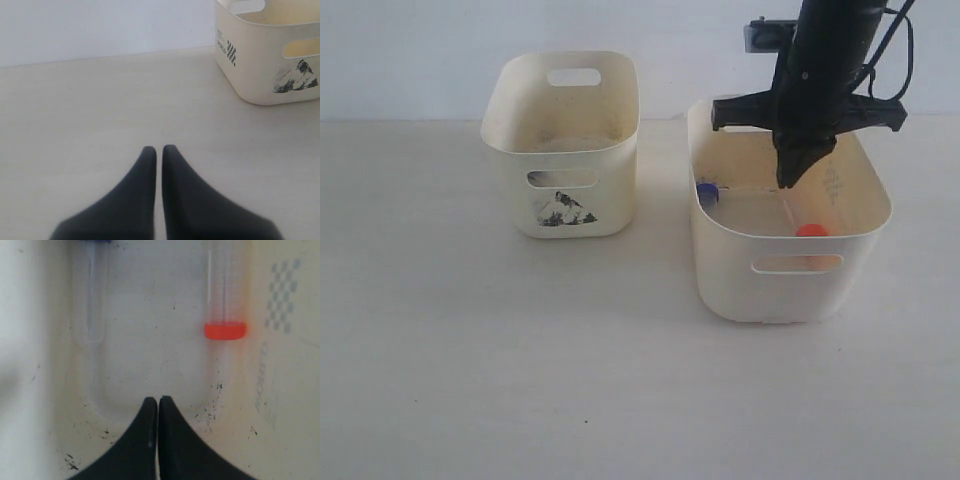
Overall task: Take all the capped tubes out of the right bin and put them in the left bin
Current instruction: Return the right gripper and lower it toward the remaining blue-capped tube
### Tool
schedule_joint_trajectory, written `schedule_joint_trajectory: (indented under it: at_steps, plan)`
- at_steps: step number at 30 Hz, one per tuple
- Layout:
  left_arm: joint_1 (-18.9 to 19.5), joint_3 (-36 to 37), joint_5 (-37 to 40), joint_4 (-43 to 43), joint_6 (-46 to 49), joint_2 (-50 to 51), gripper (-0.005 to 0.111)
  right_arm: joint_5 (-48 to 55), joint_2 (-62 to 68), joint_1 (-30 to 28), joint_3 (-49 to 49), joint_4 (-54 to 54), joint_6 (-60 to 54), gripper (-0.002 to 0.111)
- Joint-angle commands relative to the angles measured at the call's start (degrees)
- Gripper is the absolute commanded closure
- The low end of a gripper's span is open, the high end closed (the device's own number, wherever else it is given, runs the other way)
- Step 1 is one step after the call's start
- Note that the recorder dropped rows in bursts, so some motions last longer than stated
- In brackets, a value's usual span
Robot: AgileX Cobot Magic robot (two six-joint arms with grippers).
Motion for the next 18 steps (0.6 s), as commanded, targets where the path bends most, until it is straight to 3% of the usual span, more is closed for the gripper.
schedule_joint_trajectory:
  at_steps: [1, 18]
  plan:
    - [-0.1, -0.2, -0.5, -0.6, -0.5, 0.0, 0.102, 0.0, 0.8, -0.4, 0.5, -0.5, 0.3, 0.108]
    - [-0.1, -0.2, -0.5, -0.6, -0.5, 0.0, 0.102, -2.7, 6.9, -0.4, 0.4, 3.8, -0.8, 0.108]
